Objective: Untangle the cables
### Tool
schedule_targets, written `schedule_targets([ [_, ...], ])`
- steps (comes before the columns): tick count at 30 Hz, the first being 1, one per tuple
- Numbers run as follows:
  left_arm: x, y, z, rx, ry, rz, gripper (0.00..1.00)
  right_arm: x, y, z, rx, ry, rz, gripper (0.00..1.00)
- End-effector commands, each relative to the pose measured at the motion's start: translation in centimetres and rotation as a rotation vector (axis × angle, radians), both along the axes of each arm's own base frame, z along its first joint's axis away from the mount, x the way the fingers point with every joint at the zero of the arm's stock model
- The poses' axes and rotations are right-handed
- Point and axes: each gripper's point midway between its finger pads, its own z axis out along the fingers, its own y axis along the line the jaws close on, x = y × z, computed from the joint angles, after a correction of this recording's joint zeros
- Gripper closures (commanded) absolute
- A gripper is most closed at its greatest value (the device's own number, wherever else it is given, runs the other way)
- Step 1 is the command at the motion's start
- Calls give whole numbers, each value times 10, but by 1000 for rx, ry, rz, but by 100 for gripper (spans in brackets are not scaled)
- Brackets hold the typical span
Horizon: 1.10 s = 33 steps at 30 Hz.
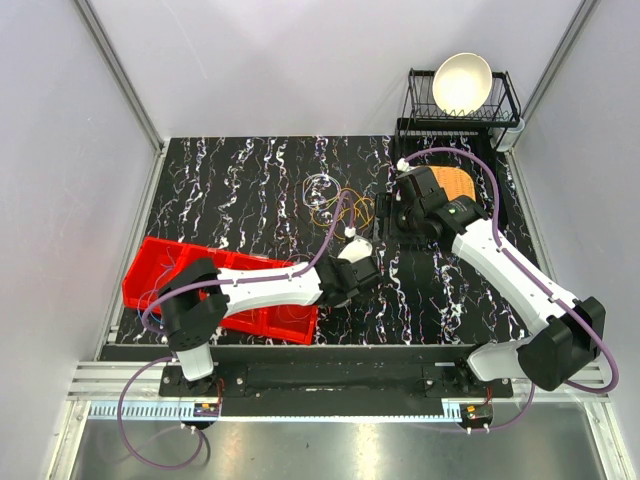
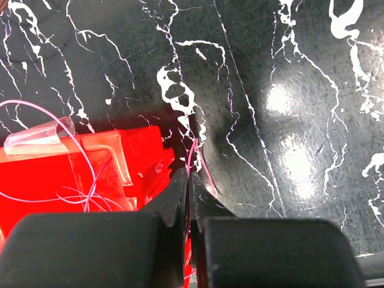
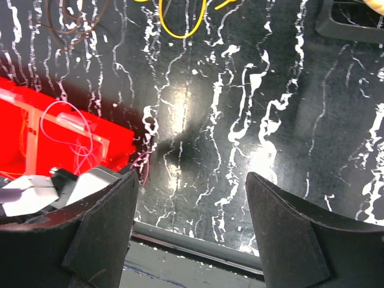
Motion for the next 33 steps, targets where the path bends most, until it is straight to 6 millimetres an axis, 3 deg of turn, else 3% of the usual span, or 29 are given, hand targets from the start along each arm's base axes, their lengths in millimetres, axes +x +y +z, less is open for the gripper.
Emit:
schedule_targets([
  [1,1,-18,33,-112,-23,-27,100,10,8,14,47,-43,-1,22],
  [6,2,-14,81,-205,-75,-19,100,8,12,13,62,-29,13,22],
  [9,3,2,99,-211,-110,19,100,8,13,13,67,-28,15,22],
  [13,3,24,107,-202,-143,69,100,8,16,11,79,-16,15,23],
  [24,3,85,90,-124,-172,187,100,7,24,5,104,17,33,24],
  [29,2,95,74,-104,-163,221,100,7,29,3,123,29,38,25],
  [33,2,89,60,-111,-148,214,100,8,35,4,147,34,53,25],
])
